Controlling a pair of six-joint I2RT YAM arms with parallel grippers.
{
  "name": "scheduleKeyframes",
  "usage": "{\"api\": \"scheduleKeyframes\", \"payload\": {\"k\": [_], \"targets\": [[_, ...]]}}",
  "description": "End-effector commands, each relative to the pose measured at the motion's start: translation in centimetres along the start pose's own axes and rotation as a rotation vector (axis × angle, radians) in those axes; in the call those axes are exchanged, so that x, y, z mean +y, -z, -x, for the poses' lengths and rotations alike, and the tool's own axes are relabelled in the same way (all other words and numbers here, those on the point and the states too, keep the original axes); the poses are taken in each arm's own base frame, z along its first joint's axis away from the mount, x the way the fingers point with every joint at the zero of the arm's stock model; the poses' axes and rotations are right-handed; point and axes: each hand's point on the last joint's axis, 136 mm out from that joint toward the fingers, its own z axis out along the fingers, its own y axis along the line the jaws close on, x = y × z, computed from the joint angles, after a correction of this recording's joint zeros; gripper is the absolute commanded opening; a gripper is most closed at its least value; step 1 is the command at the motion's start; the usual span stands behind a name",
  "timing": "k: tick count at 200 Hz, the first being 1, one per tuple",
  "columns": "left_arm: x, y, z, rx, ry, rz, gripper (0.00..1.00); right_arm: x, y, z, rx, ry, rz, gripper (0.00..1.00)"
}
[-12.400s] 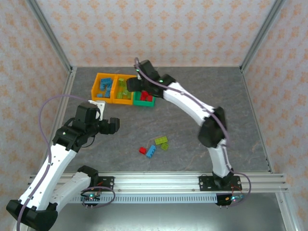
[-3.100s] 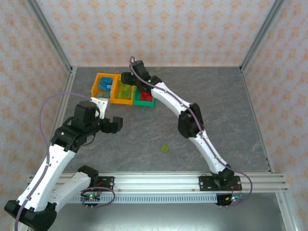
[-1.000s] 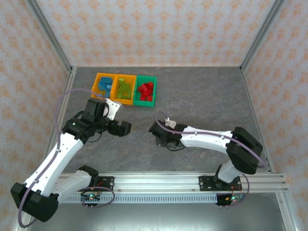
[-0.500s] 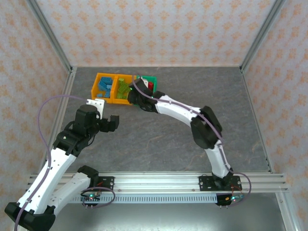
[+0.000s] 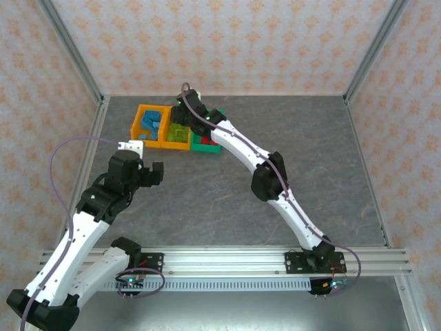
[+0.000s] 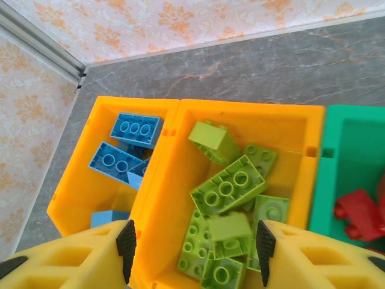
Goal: Sort the legos into containers by color
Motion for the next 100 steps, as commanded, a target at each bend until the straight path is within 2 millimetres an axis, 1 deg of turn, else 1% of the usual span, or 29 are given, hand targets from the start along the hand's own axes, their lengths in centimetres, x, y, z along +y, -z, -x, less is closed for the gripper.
{"api": "scheduleKeyframes", "payload": {"k": [1, 14, 19, 20, 24, 25, 32, 35, 38, 42, 44, 47, 56, 57, 60, 61, 67, 70, 72, 81, 85, 89, 94, 96, 100], "targets": [[2.0, 0.3, 0.1, 0.030, 0.069, 0.127, 0.99, 0.7, 7.2, 3.9, -0.030, 0.061, -0.017, 0.57], [1.1, 0.0, 0.5, 0.009, 0.105, 0.082, 0.99, 0.1, 10.1, 4.0, -0.012, 0.097, -0.041, 0.57], [1.0, -0.2, 0.7, -0.013, 0.139, 0.072, 0.99, -0.3, 11.3, 4.0, -0.010, 0.116, -0.054, 0.57], [0.9, -0.2, 0.7, -0.017, 0.145, 0.071, 0.99, -0.5, 11.3, 3.8, -0.006, 0.120, -0.061, 0.57], [0.8, -0.4, 0.8, -0.034, 0.168, 0.063, 0.99, -0.8, 12.4, 3.9, -0.013, 0.133, -0.067, 0.57], [0.8, -0.4, 0.8, -0.038, 0.172, 0.060, 0.99, -1.0, 12.4, 3.7, -0.009, 0.138, -0.073, 0.57], [0.4, -0.8, 1.1, -0.072, 0.198, 0.038, 0.99, -1.8, 14.5, 4.0, -0.030, 0.158, -0.092, 0.58], [0.3, -0.9, 1.2, -0.086, 0.204, 0.032, 0.99, -2.5, 14.8, 3.6, -0.028, 0.169, -0.109, 0.58], [0.3, -1.1, 1.3, -0.103, 0.211, 0.033, 0.99, -2.8, 16.1, 4.0, -0.046, 0.172, -0.113, 0.58], [0.4, -1.4, 1.3, -0.120, 0.217, 0.044, 1.00, -3.5, 17.3, 4.0, -0.059, 0.181, -0.125, 0.59], [0.6, -1.5, 1.3, -0.129, 0.221, 0.053, 1.00, -4.0, 17.4, 3.7, -0.058, 0.186, -0.137, 0.59], [0.9, -1.7, 1.4, -0.144, 0.223, 0.071, 1.00, -4.4, 18.7, 3.9, -0.075, 0.187, -0.143, 0.60], [1.9, -2.2, 1.2, -0.176, 0.215, 0.140, 1.00, -6.5, 21.3, 3.6, -0.112, 0.194, -0.187, 0.63], [2.0, -2.3, 1.2, -0.182, 0.214, 0.146, 1.00, -6.9, 21.3, 3.4, -0.110, 0.195, -0.195, 0.63], [2.4, -2.5, 1.1, -0.190, 0.205, 0.173, 1.00, -7.6, 22.5, 3.4, -0.127, 0.193, -0.209, 0.64], [2.5, -2.5, 1.1, -0.194, 0.203, 0.179, 1.00, -7.9, 22.5, 3.2, -0.126, 0.194, -0.217, 0.64], [3.1, -2.8, 0.9, -0.213, 0.179, 0.224, 1.00, -9.4, 24.5, 3.0, -0.156, 0.185, -0.242, 0.67], [3.2, -3.0, 0.9, -0.222, 0.167, 0.238, 1.00, -10.1, 25.6, 3.1, -0.176, 0.179, -0.253, 0.68], [3.4, -3.1, 0.8, -0.226, 0.153, 0.248, 1.00, -10.8, 25.6, 2.5, -0.171, 0.180, -0.268, 0.69], [3.7, -3.8, 0.4, -0.247, 0.105, 0.281, 1.00, -13.3, 28.6, 1.9, -0.215, 0.167, -0.313, 0.74], [3.8, -4.1, 0.1, -0.255, 0.087, 0.292, 1.00, -14.4, 29.3, 1.3, -0.229, 0.170, -0.344, 0.76], [3.9, -4.5, -0.2, -0.260, 0.068, 0.307, 1.00, -15.5, 30.9, 1.2, -0.262, 0.169, -0.367, 0.78], [4.1, -4.8, -0.5, -0.271, 0.056, 0.323, 1.00, -16.9, 32.3, 0.8, -0.295, 0.175, -0.407, 0.80], [4.1, -5.0, -0.7, -0.270, 0.048, 0.328, 1.00, -17.6, 32.5, 0.5, -0.304, 0.179, -0.430, 0.81], [4.3, -5.3, -1.1, -0.274, 0.041, 0.341, 1.00, -18.5, 33.9, 0.4, -0.344, 0.182, -0.450, 0.83]]}}
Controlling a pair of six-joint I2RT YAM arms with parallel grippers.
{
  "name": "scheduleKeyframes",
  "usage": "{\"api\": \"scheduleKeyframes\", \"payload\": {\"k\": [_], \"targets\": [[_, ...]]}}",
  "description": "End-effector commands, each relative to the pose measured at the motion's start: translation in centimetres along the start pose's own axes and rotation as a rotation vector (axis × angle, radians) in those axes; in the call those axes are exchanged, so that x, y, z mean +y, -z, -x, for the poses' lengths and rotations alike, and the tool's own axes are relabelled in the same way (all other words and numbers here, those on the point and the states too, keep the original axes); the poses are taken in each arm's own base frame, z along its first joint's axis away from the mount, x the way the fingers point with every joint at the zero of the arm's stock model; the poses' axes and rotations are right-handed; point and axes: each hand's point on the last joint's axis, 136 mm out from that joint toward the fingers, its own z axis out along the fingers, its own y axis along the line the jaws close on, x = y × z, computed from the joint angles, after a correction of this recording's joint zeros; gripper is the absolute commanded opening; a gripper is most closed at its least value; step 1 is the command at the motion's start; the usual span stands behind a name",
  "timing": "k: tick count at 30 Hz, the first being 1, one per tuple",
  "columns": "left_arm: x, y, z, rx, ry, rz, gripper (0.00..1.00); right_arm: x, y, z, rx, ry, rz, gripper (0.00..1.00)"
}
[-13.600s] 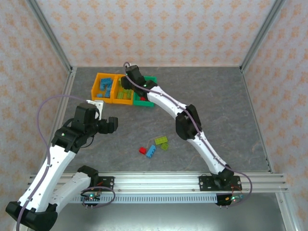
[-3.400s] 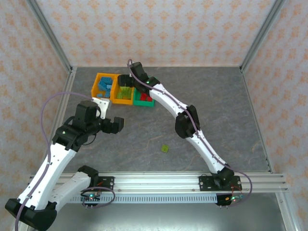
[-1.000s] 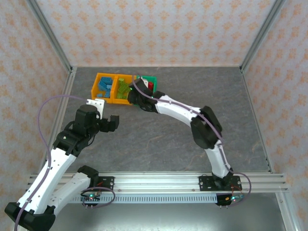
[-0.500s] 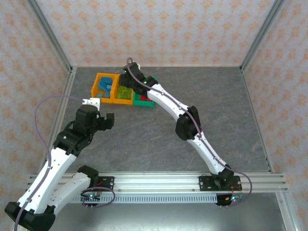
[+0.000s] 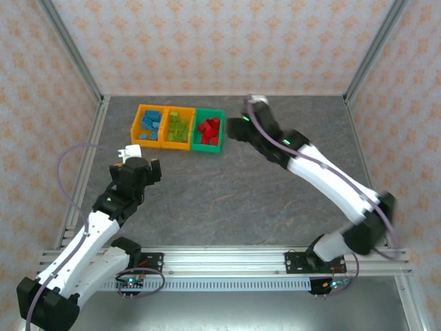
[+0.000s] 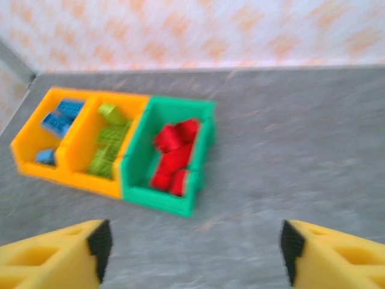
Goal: Sort the legos into containers by color
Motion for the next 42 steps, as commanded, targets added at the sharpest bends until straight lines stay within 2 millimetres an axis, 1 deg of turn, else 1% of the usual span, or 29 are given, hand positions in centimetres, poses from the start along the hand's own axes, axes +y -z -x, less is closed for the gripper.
{"api": "scheduleKeyframes", "payload": {"k": [1, 2, 3, 4, 6, 7, 9, 10, 11, 12, 14, 15, 16, 17, 18, 19, 20, 21, 22, 23, 24, 28, 31, 42], "targets": [[1.6, -1.1, 1.3, -0.155, -0.041, 0.134, 1.00, -7.7, 3.5, -1.2, -0.151, 0.040, -0.240, 0.84], [1.8, -1.7, 0.6, -0.161, -0.042, 0.157, 1.00, -9.7, 4.4, -1.9, -0.204, 0.065, -0.290, 0.86], [2.0, -2.2, 0.0, -0.166, -0.033, 0.177, 1.00, -11.2, 5.0, -2.6, -0.254, 0.104, -0.313, 0.88], [2.1, -2.8, -0.4, -0.165, -0.024, 0.188, 1.00, -12.3, 5.1, -3.4, -0.293, 0.138, -0.332, 0.91], [1.8, -4.3, -1.1, -0.158, -0.014, 0.192, 1.00, -15.7, 4.5, -5.4, -0.353, 0.175, -0.413, 0.96], [1.7, -4.8, -1.2, -0.162, -0.014, 0.195, 1.00, -17.4, 4.2, -6.2, -0.362, 0.157, -0.462, 0.98], [1.4, -6.3, -1.5, -0.175, -0.014, 0.178, 1.00, -21.8, 3.2, -8.2, -0.299, 0.080, -0.576, 1.00], [1.3, -7.0, -1.6, -0.178, -0.004, 0.160, 1.00, -23.5, 2.7, -9.0, -0.268, 0.045, -0.623, 1.00], [1.3, -7.9, -1.8, -0.177, 0.019, 0.130, 1.00, -25.7, 2.3, -9.7, -0.245, 0.000, -0.681, 1.00], [1.7, -8.7, -1.8, -0.184, 0.060, 0.112, 1.00, -27.5, 1.1, -10.5, -0.225, -0.030, -0.706, 0.99], [2.1, -9.8, -1.3, -0.204, 0.114, 0.074, 1.00, -29.7, -1.0, -12.0, -0.230, -0.106, -0.696, 0.99], [2.4, -10.5, -1.1, -0.221, 0.149, 0.062, 1.00, -30.4, -2.4, -12.6, -0.238, -0.139, -0.661, 0.99], [2.5, -11.4, -1.5, -0.203, 0.177, 0.048, 1.00, -30.7, -3.5, -13.2, -0.247, -0.157, -0.643, 0.99], [2.1, -12.4, -1.9, -0.191, 0.170, 0.024, 1.00, -30.8, -4.5, -12.7, -0.277, -0.148, -0.631, 0.99], [0.3, -13.1, -2.5, -0.161, 0.108, -0.043, 1.00, -30.3, -6.0, -13.1, -0.235, -0.150, -0.568, 0.99], [-0.7, -13.8, -2.4, -0.169, 0.068, -0.058, 1.00, -30.2, -7.3, -13.7, -0.202, -0.135, -0.546, 0.99], [-1.6, -14.2, -2.3, -0.155, 0.041, -0.081, 1.00, -29.5, -8.6, -14.2, -0.225, -0.096, -0.488, 0.99], [-1.8, -14.3, -2.6, -0.091, 0.023, -0.086, 1.00, -28.8, -8.6, -14.3, -0.250, -0.072, -0.461, 0.99], [-1.9, -14.3, -2.4, -0.121, 0.023, -0.089, 1.00, -28.8, -8.4, -14.6, -0.202, -0.082, -0.468, 0.99], [-1.8, -14.3, -2.5, -0.113, 0.025, -0.086, 1.00, -29.3, -8.5, -14.6, -0.187, -0.105, -0.479, 0.99], [-1.8, -14.3, -2.6, -0.105, 0.021, -0.081, 1.00, -29.4, -8.5, -14.4, -0.216, -0.099, -0.482, 0.99], [-1.9, -14.3, -2.5, -0.108, 0.017, -0.084, 1.00, -28.9, -8.7, -14.5, -0.184, -0.087, -0.462, 0.99], [-2.2, -14.3, -2.4, -0.108, 0.010, -0.099, 1.00, -28.9, -8.7, -14.5, -0.182, -0.086, -0.459, 0.99], [-2.2, -14.3, -2.4, -0.108, 0.011, -0.099, 1.00, -28.9, -8.7, -14.5, -0.184, -0.085, -0.455, 0.99]]}}
